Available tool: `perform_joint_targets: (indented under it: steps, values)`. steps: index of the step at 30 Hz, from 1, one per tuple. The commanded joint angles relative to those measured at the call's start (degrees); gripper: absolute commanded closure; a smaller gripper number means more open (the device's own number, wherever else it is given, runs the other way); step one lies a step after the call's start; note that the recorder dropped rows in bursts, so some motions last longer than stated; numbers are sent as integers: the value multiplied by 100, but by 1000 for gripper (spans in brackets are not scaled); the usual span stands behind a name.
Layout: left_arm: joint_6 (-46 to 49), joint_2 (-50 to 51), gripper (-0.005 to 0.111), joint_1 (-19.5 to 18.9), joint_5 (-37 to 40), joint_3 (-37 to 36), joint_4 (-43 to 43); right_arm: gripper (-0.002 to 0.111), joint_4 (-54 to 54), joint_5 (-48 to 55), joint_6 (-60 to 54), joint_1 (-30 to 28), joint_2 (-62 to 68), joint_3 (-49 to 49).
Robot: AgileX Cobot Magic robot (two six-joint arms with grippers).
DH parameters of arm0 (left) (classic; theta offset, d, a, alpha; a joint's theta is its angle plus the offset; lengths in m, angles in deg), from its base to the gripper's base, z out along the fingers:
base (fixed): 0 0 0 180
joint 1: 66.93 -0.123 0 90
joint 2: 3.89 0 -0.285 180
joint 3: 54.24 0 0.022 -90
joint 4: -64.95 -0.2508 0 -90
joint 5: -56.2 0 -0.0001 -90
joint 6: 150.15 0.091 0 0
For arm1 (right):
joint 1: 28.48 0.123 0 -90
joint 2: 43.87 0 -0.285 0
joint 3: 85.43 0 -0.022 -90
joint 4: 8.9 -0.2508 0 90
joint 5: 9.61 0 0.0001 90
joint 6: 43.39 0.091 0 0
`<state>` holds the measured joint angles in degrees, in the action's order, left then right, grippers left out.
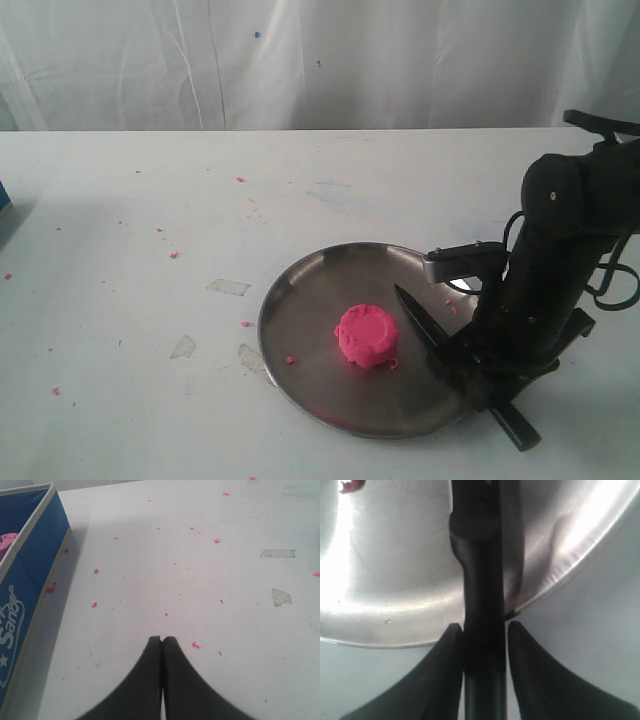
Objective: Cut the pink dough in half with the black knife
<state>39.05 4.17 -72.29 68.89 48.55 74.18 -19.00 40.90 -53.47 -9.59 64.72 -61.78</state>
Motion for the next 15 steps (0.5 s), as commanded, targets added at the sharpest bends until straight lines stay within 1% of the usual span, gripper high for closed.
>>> perform_joint_targets:
  steps: [1,6,12,15]
  values:
    - [0,-28,107,-19,-33,0,1,72,53,51,-18,-1,-14,25]
    - [0,-28,107,-19,-33,0,1,71,53,57,-18,-1,-14,-48]
    - [0,-28,107,-19,-33,0,1,71,-23,519,2,-1,-101,-395]
    - [0,-28,107,-19,-33,0,1,71,-23,589,2,-1,-305,-465]
